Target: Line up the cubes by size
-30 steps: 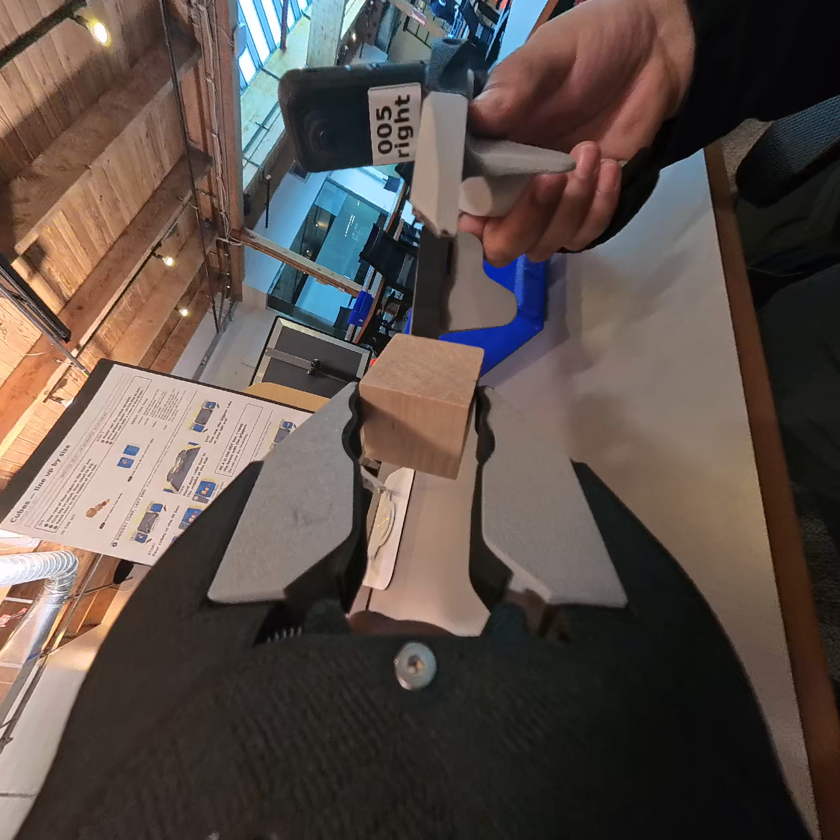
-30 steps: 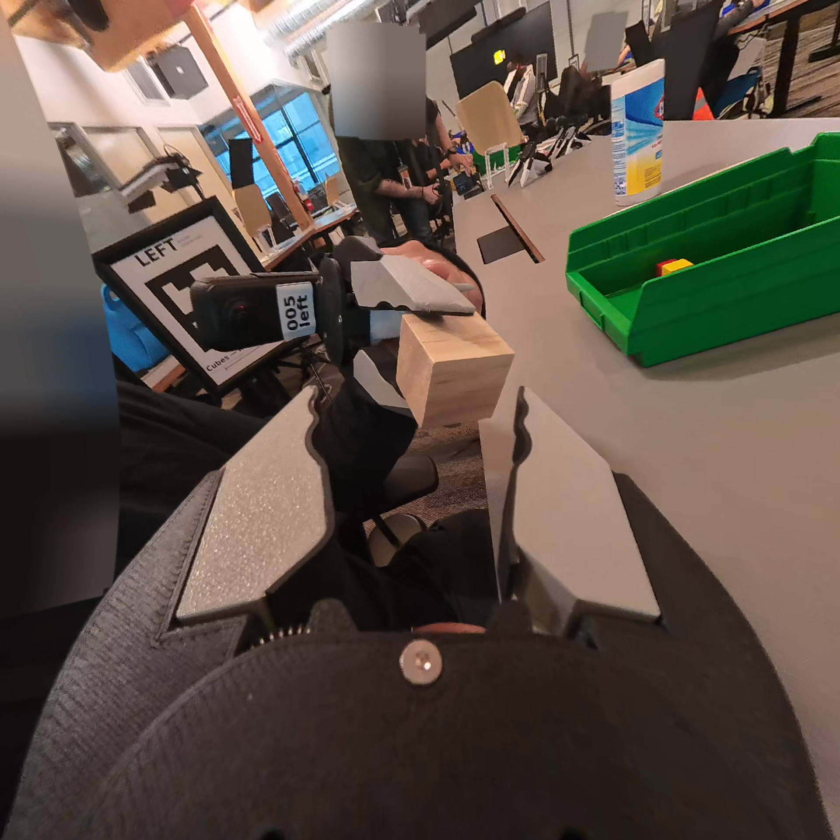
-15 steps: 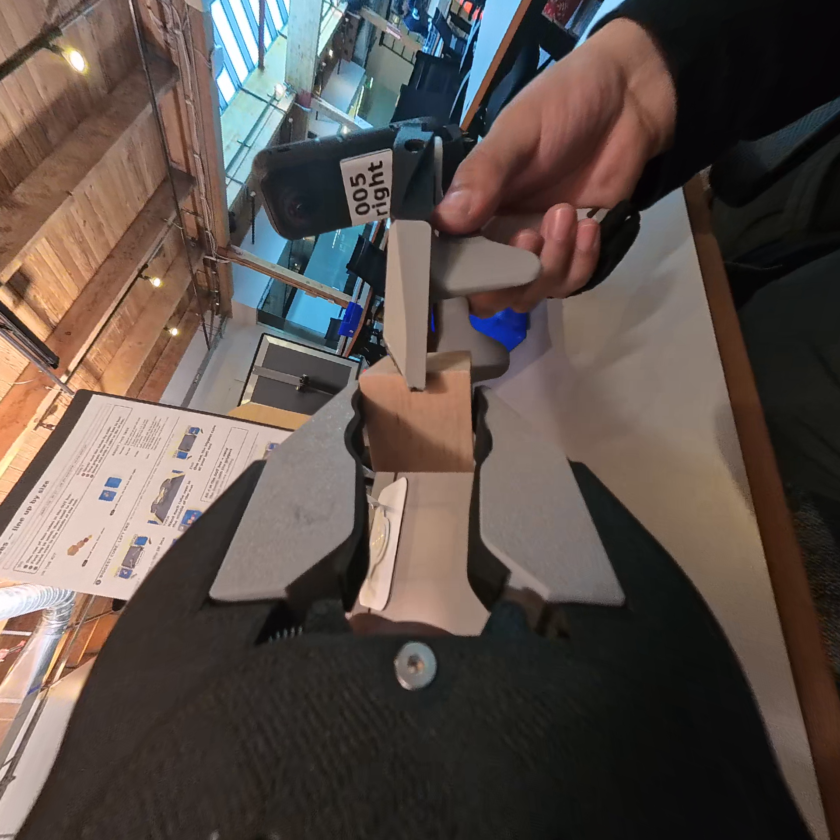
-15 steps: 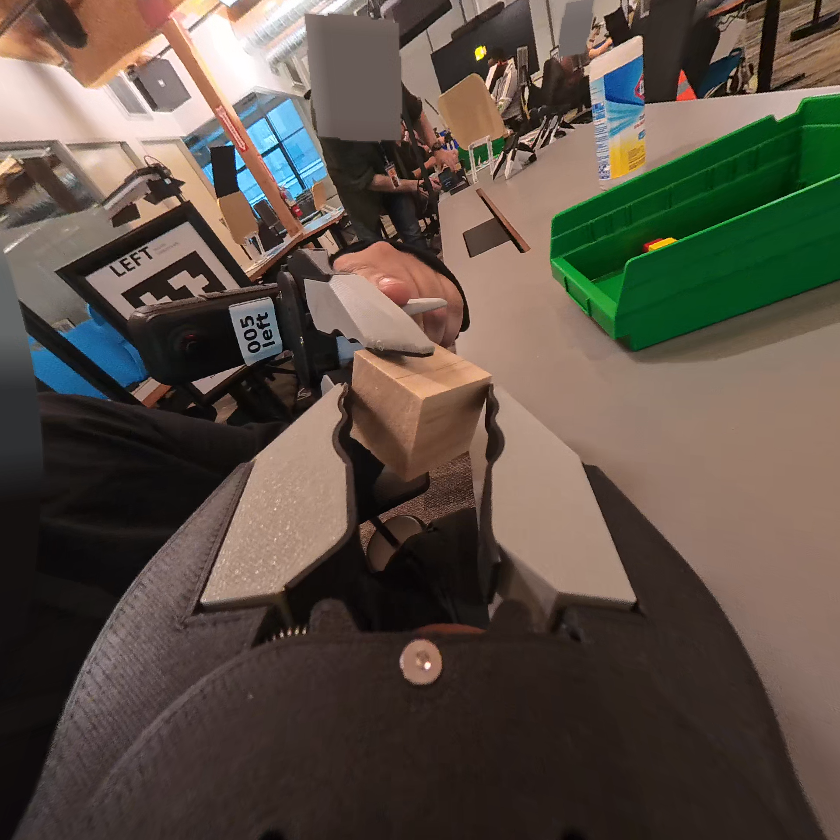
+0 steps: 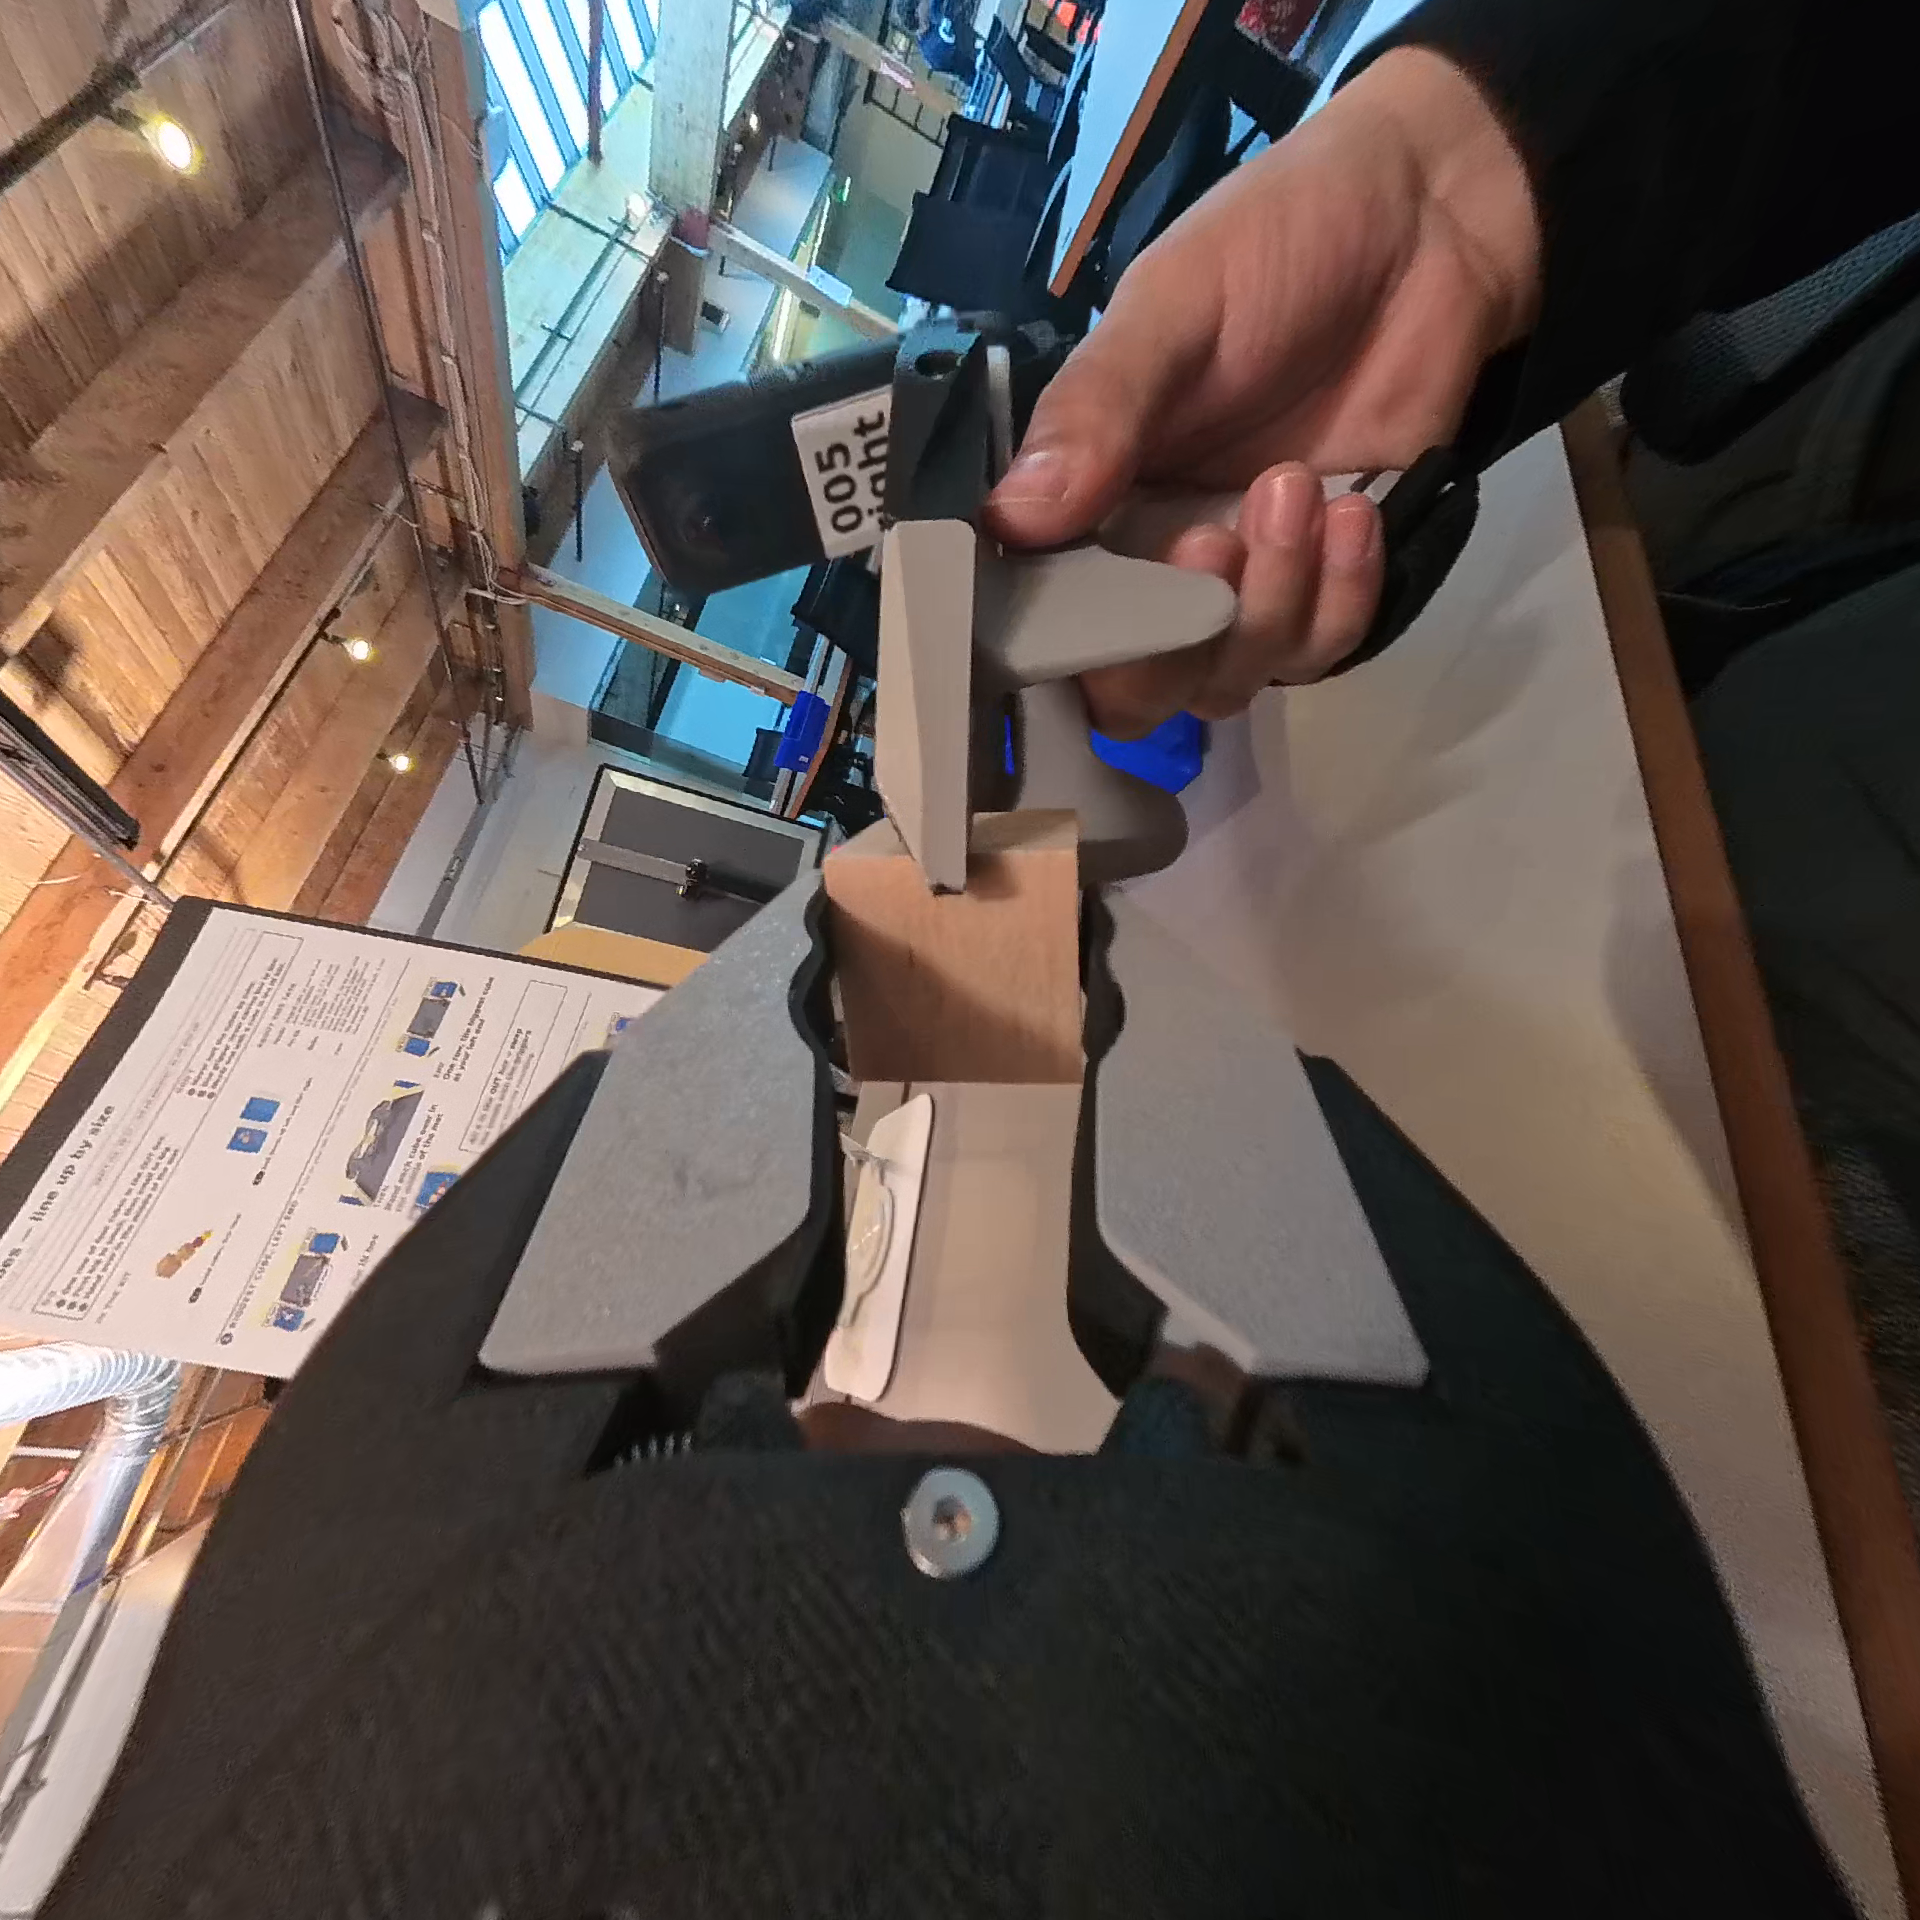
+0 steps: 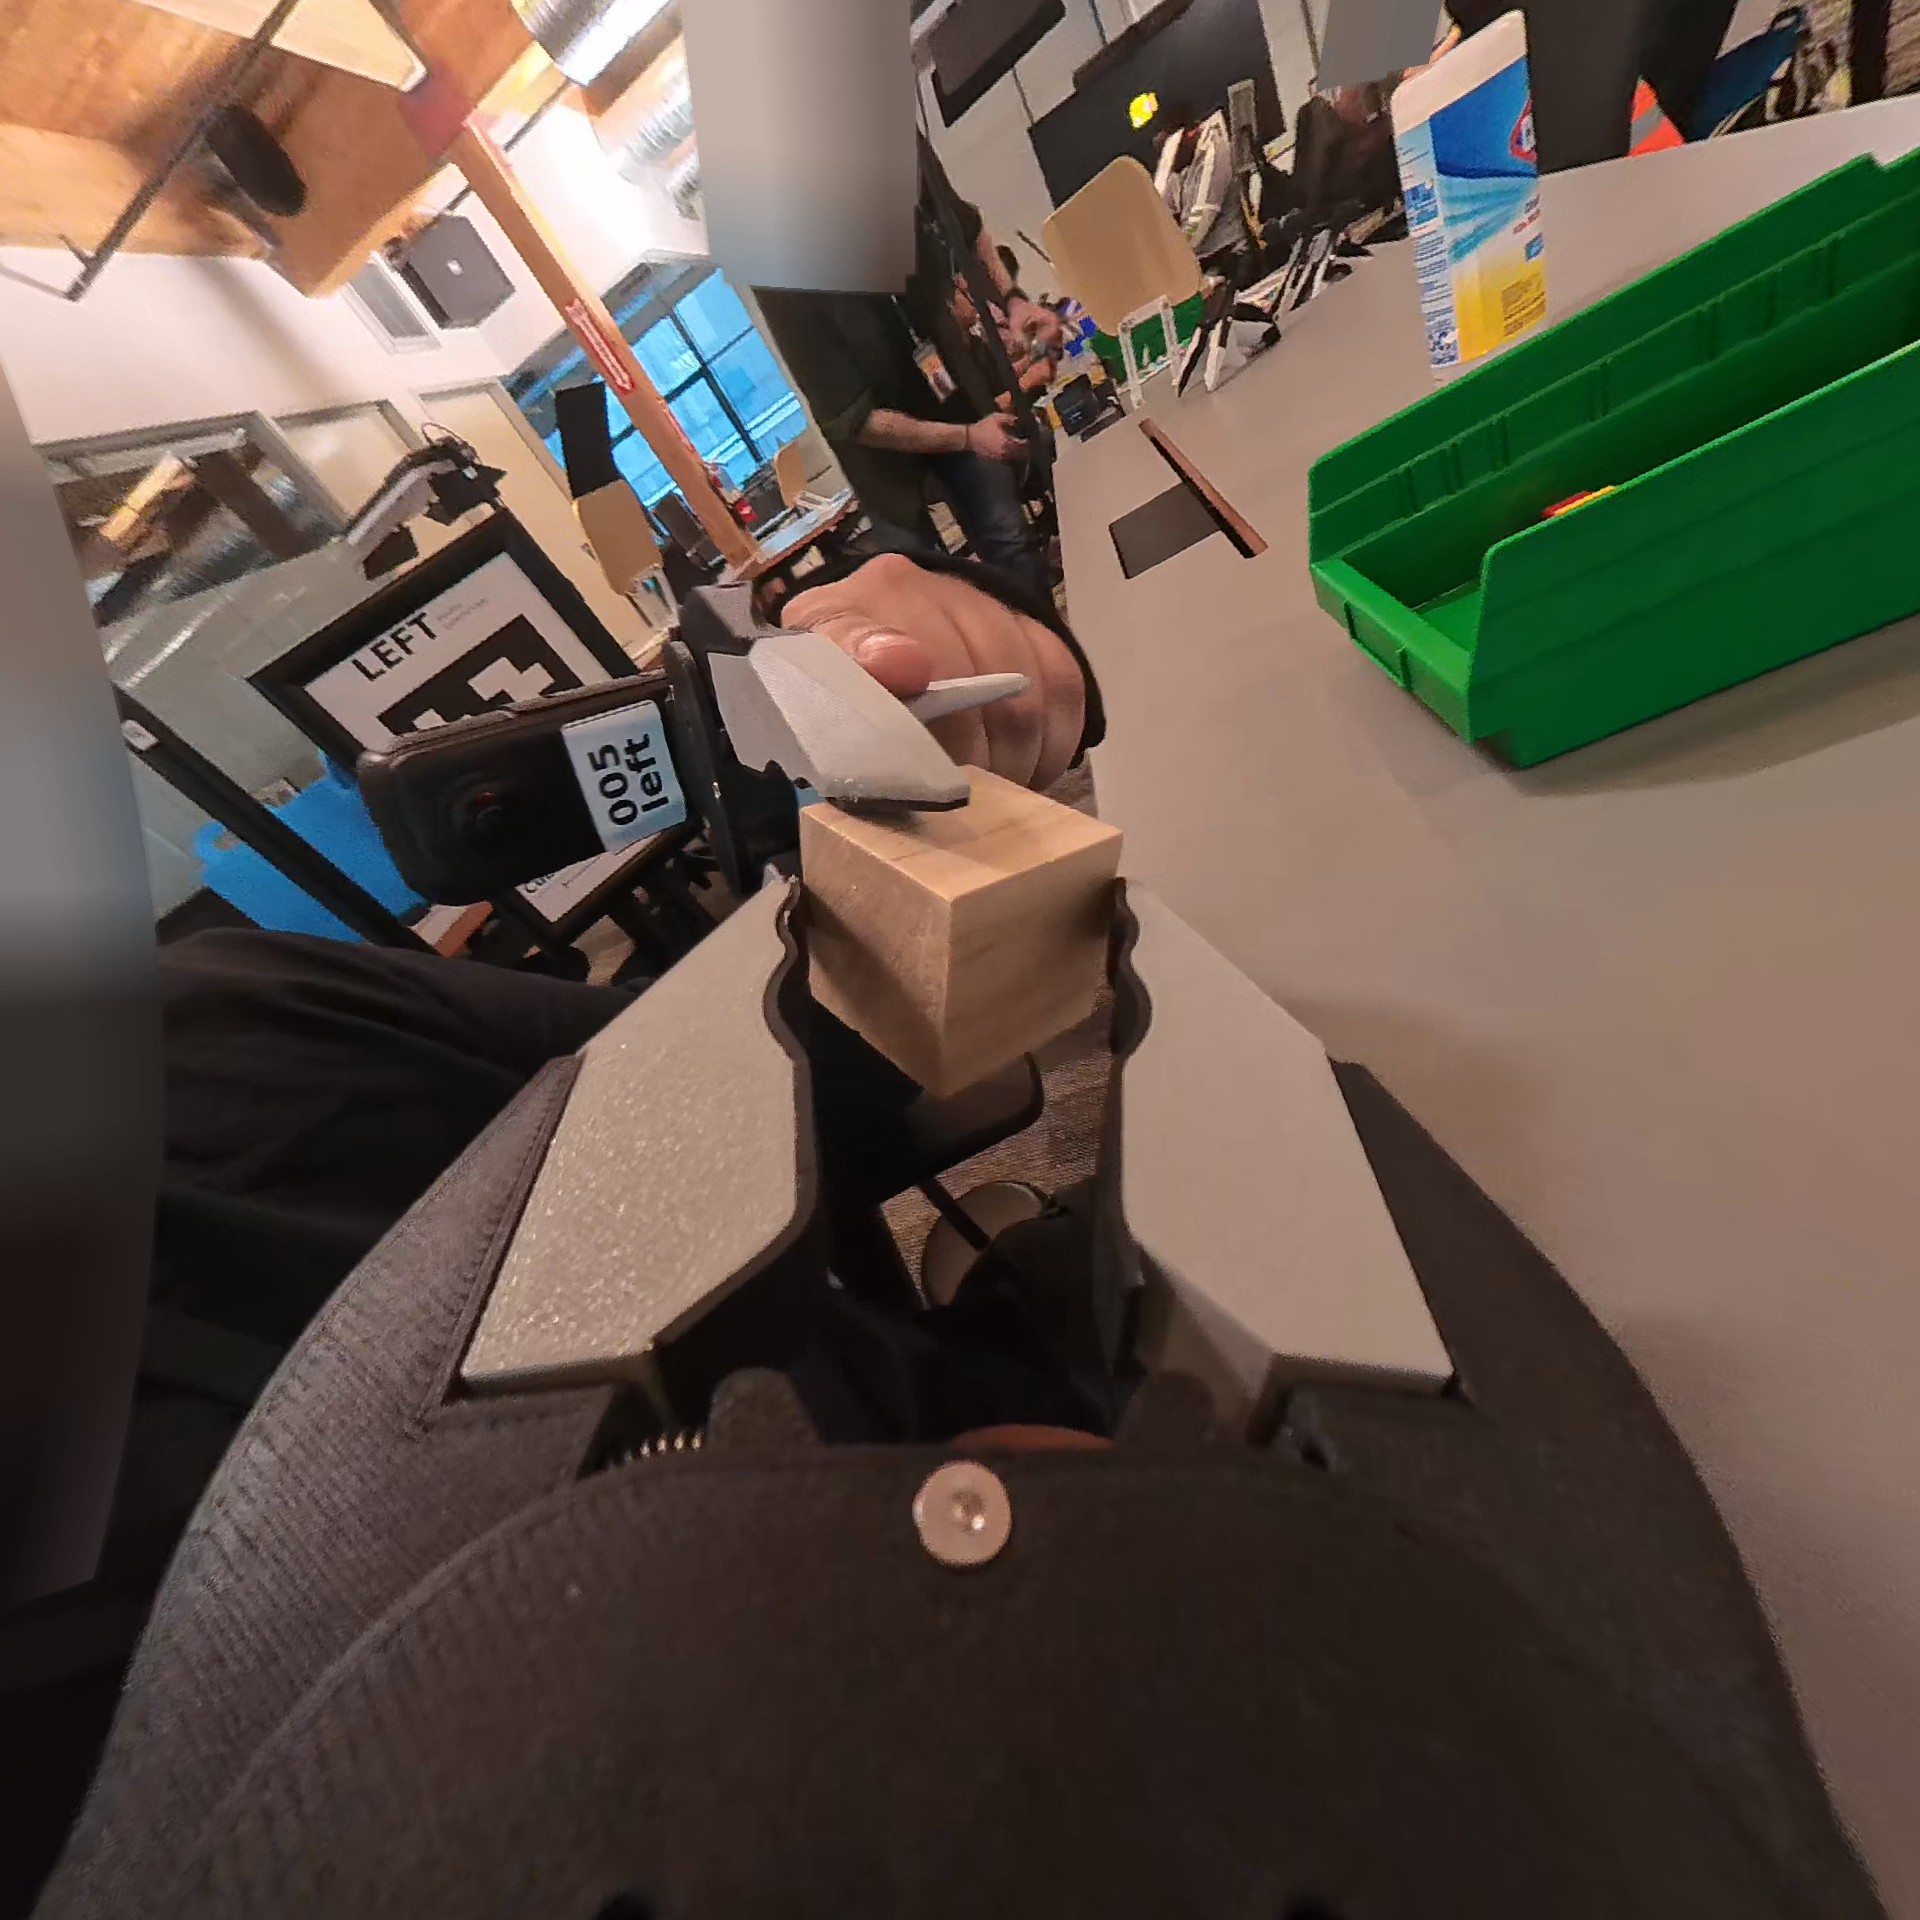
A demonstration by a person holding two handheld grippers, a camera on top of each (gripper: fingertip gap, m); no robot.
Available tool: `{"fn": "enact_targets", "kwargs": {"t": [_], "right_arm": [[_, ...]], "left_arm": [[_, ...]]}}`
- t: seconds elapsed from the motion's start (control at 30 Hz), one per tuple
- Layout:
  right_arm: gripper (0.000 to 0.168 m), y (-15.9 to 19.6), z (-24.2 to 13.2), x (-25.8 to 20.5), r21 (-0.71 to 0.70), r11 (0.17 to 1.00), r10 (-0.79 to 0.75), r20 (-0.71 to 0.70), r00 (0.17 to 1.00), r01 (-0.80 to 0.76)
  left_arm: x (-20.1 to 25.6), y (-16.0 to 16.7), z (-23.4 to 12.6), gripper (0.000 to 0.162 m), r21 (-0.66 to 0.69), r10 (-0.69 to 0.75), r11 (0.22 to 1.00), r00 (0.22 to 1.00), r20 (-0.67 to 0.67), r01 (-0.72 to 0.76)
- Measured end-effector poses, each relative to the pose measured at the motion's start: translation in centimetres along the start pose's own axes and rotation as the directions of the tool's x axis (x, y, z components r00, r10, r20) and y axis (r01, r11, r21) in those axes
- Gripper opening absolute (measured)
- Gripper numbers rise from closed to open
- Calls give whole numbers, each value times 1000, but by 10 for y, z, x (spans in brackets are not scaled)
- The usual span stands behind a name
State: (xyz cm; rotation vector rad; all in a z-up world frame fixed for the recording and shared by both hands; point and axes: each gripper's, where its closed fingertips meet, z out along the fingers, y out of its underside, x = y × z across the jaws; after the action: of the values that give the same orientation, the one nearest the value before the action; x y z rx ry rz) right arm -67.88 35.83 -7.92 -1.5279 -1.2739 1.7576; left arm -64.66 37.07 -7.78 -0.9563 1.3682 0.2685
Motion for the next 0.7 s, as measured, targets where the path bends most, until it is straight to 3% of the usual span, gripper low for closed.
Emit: {"fn": "enact_targets", "kwargs": {"t": [0.3,0.43,0.5,0.7], "right_arm": [[56,-6,-4,-55,28,999,23,351,936,-35],[60,1,3,-65,0,999,33,388,921,-36],[44,0,1,-72,3,998,50,433,900,-57],[43,-1,2,-54,14,999,28,316,948,-35]], "left_arm": [[-12,-51,-27,44,315,-122,941,992,-16,121],[-11,-62,-30,44,364,-131,922,991,-35,134],[-8,-62,-28,44,358,-123,925,992,-42,130],[-8,-46,-20,43,278,-145,949,989,-39,150]]}}
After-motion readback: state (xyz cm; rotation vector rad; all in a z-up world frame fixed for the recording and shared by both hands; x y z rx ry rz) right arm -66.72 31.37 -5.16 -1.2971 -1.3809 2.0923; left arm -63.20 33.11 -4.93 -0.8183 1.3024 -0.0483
